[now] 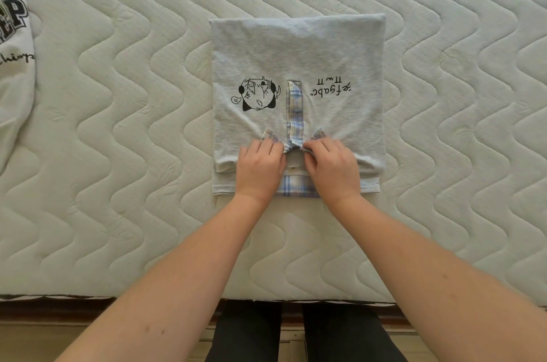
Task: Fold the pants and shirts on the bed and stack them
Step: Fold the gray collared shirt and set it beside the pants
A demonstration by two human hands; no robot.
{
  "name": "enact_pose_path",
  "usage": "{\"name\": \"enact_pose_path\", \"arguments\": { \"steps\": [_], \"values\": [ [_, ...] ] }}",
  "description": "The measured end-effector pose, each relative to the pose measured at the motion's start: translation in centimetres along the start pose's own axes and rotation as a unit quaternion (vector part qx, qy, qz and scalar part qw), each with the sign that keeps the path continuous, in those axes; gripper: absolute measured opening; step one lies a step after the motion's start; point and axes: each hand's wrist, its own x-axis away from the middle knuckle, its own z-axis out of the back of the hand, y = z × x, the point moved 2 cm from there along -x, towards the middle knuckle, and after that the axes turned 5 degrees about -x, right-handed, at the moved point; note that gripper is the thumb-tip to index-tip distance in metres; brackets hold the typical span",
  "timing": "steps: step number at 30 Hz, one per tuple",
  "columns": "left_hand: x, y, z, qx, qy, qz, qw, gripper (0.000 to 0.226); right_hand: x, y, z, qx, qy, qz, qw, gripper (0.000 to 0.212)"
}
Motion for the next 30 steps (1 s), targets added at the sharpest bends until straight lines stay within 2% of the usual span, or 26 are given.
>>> {"name": "enact_pose_path", "arguments": {
  "steps": [5,7,9,11,13,16,19,21,28,30],
  "values": [
    [1.1,-0.9,0.5,0.097,0.007,-0.023,0.995,0.014,1.2,0.4,0.6,-0.028,-0.022,0.028,0.999,0.023],
    [1.8,-2.0,1.4,0.143,0.024,-0.021,0.989,0.02,1.9,1.6,1.7,-0.053,-0.001,-0.016,0.998,0.025],
    [2.7,-3.7,2.2,0.196,0.038,0.03,0.979,0.021,2.7,3.4,2.9,-0.07,0.02,-0.087,0.994,0.024],
    [3.7,-5.7,2.8,0.245,0.046,0.133,0.959,0.02,3.4,4.9,3.7,-0.09,0.03,-0.147,0.985,0.024],
    [4.7,-7.6,2.9,0.267,0.047,0.225,0.936,0.022,3.8,5.9,4.1,-0.101,0.025,-0.184,0.977,0.028],
    [6.3,-9.1,2.2,0.308,0.011,0.306,0.901,0.03,4.5,6.7,4.0,-0.068,0.02,-0.225,0.972,0.042],
    [6.9,-9.4,1.3,0.364,-0.039,0.351,0.862,0.036,5.0,7.5,3.8,-0.082,0.025,-0.278,0.957,0.049],
    [6.8,-9.3,0.9,0.376,-0.059,0.368,0.848,0.037,5.1,8.1,3.7,-0.111,0.032,-0.309,0.944,0.051],
    [5.6,-8.5,-0.1,0.383,-0.04,0.414,0.825,0.031,5.9,9.2,3.8,-0.218,0.039,-0.409,0.885,0.045],
    [5.6,-8.5,-0.2,0.396,-0.031,0.416,0.818,0.031,5.9,9.4,3.7,-0.243,0.046,-0.415,0.875,0.043]
  ]
}}
